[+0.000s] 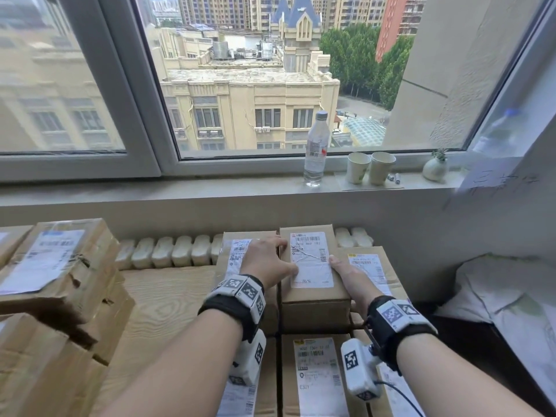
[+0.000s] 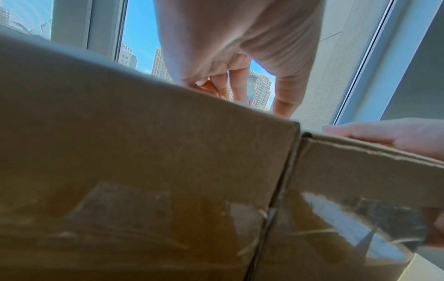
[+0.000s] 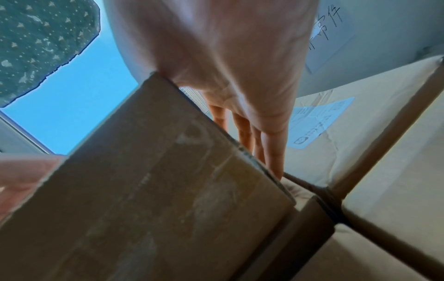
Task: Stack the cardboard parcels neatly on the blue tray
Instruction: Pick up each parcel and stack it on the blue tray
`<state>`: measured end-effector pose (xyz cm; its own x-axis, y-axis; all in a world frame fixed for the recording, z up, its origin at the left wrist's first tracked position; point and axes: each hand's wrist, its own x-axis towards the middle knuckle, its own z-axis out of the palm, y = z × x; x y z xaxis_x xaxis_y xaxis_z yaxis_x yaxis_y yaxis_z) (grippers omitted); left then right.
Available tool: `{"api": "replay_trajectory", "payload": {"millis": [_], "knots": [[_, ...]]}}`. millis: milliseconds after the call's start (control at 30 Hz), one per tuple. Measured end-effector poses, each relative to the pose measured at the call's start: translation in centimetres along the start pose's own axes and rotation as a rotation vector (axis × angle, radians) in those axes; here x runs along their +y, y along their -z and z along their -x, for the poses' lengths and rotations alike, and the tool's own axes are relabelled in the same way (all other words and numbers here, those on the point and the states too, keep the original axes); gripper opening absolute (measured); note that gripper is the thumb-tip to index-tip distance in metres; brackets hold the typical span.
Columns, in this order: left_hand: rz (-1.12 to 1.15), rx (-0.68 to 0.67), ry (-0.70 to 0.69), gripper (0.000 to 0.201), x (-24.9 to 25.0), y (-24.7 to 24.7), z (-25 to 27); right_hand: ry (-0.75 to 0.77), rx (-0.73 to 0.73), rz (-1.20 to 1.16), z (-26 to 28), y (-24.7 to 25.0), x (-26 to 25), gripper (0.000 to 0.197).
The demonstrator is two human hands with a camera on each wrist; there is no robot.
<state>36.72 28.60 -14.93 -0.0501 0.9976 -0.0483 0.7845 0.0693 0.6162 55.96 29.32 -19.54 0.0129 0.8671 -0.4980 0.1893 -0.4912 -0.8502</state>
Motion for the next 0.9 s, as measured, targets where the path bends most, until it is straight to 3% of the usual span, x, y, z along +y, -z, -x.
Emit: {"api": "replay_trajectory", "payload": {"millis": [233, 400, 700, 900], "knots": [[0.003, 0.003, 0.054, 0.065, 0.1, -0.5, -0.3, 0.016, 0.017, 0.163, -0.5, 0.0, 0.3, 0.065], [-0.009, -0.006, 0.067, 0.066, 0.3, -0.5, -0.1, 0.060, 0.051, 0.310, 0.5, -0.2, -1.3, 0.047], [-0.061, -0.002, 0.071, 0.042, 2.0, 1.6, 1.3, 0.352, 0.226, 0.919, 3.9, -1.8, -5.9, 0.050], [-0.121, 0.065, 0.110, 0.047, 0.7, 2.9, 4.2, 0.540, 0.186, 0.973, 6.1, -4.7, -6.1, 0.035]]}}
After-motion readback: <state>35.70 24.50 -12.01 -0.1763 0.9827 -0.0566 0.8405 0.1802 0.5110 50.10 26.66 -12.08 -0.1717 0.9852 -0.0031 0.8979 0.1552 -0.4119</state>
